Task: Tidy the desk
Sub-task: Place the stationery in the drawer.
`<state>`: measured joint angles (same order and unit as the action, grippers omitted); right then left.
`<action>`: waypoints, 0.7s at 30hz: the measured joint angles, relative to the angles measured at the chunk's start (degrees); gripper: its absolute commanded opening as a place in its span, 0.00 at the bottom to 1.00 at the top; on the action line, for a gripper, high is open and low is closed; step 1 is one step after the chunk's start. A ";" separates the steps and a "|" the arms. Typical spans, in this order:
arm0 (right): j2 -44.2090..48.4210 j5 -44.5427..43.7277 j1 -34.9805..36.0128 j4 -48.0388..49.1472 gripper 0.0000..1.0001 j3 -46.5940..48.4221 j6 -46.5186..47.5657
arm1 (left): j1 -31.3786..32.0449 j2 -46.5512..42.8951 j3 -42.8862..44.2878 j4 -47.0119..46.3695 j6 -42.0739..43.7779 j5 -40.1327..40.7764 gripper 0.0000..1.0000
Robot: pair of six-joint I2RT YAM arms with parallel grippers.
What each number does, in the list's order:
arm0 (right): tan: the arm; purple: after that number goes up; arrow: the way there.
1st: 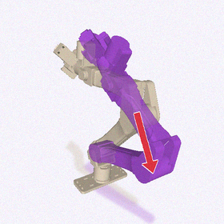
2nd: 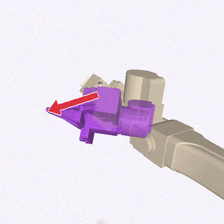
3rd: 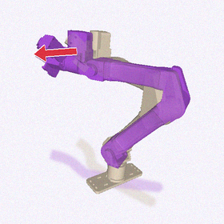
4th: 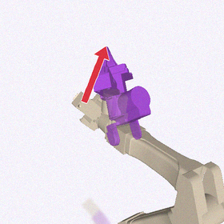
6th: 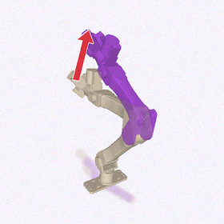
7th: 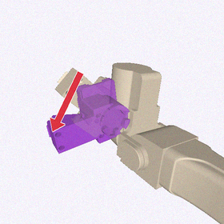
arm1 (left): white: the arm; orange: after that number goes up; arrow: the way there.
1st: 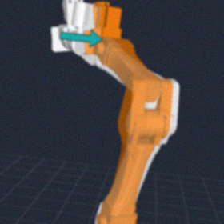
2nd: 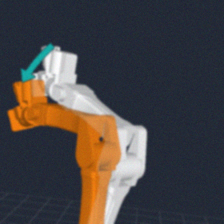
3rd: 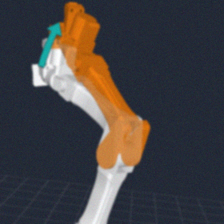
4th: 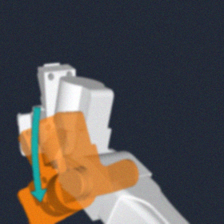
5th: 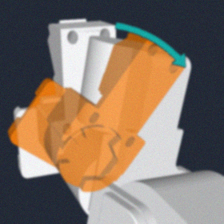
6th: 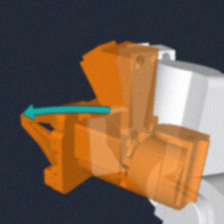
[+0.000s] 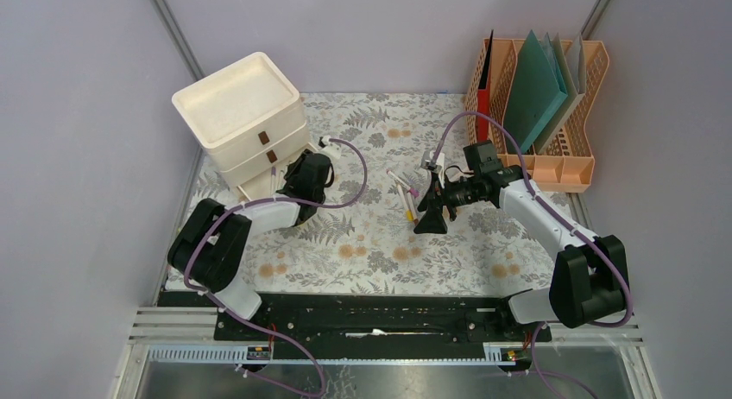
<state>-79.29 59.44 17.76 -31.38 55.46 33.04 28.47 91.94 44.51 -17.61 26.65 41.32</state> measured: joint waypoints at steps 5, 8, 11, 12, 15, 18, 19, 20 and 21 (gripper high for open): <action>0.00 -0.02 0.00 -0.11 0.91 0.00 0.20 | -0.02 0.11 0.00 0.28 -1.99 -0.55 0.41; 0.00 -0.07 0.00 -0.09 0.91 0.00 0.26 | -0.02 -0.79 0.00 1.33 -4.39 -1.75 0.50; 0.00 -0.33 0.00 -0.11 0.91 0.02 0.48 | -0.02 -3.58 -0.04 2.80 -7.04 -3.56 0.61; 0.00 -0.39 0.00 -0.11 0.91 0.02 0.57 | -0.02 -4.83 -0.04 3.32 -7.91 -4.20 0.64; 0.00 -0.57 0.00 -0.13 0.91 0.04 0.79 | -0.02 -9.62 -0.04 5.20 -11.80 -7.48 0.72; 0.00 -1.57 0.00 -0.17 0.91 0.15 1.16 | -0.02 -15.19 -0.44 6.21 -16.33 -11.80 0.83; 0.00 -1.90 0.00 -0.17 0.91 0.20 1.25 | -0.02 -17.35 -1.05 6.12 -17.94 -13.44 0.85; 0.00 -2.19 0.00 -0.20 0.91 0.26 1.36 | 0.00 -19.32 -1.77 6.08 -19.17 -14.69 0.87; 0.00 -2.56 0.00 -0.20 0.91 0.31 1.46 | -0.02 -21.55 -2.95 5.66 -20.85 -16.37 0.90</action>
<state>-79.29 56.88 17.76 -31.57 55.77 34.50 28.45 70.39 41.56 -11.94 5.80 24.95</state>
